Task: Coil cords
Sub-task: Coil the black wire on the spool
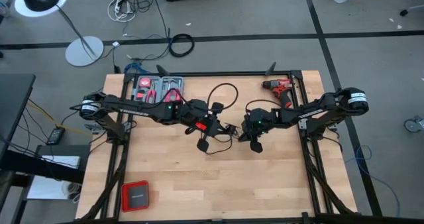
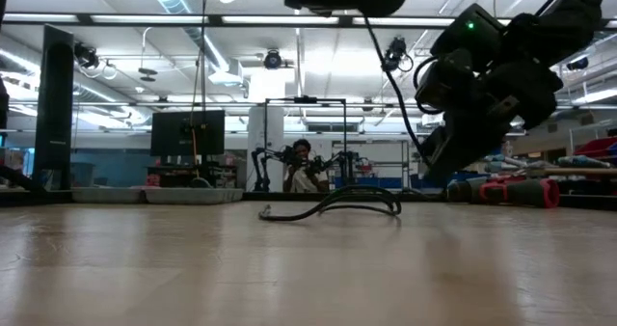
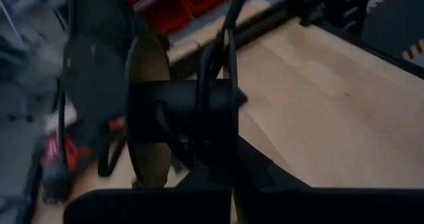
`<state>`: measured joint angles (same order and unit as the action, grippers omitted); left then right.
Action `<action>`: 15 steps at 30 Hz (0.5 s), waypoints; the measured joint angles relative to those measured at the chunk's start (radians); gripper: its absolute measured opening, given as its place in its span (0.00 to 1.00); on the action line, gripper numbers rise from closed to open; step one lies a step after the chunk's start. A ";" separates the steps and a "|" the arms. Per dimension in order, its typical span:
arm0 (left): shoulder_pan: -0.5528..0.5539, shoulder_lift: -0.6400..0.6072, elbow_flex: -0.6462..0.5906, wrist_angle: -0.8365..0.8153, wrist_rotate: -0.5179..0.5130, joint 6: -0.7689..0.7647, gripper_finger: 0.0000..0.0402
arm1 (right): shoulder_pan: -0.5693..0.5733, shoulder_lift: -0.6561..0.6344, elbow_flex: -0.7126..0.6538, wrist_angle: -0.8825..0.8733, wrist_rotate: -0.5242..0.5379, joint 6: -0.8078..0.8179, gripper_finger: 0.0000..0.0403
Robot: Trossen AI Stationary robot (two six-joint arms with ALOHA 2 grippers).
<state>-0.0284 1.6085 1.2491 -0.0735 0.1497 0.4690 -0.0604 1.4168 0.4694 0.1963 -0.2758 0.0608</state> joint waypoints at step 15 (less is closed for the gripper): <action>0.003 -0.007 0.000 -0.226 -0.089 -0.263 0.00 | 0.116 -0.081 -0.003 -0.097 0.165 -0.028 0.01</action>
<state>-0.0257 1.6016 1.2491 -0.3000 0.0610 0.2057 0.0561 1.3359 0.4664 0.0995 -0.1105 0.0329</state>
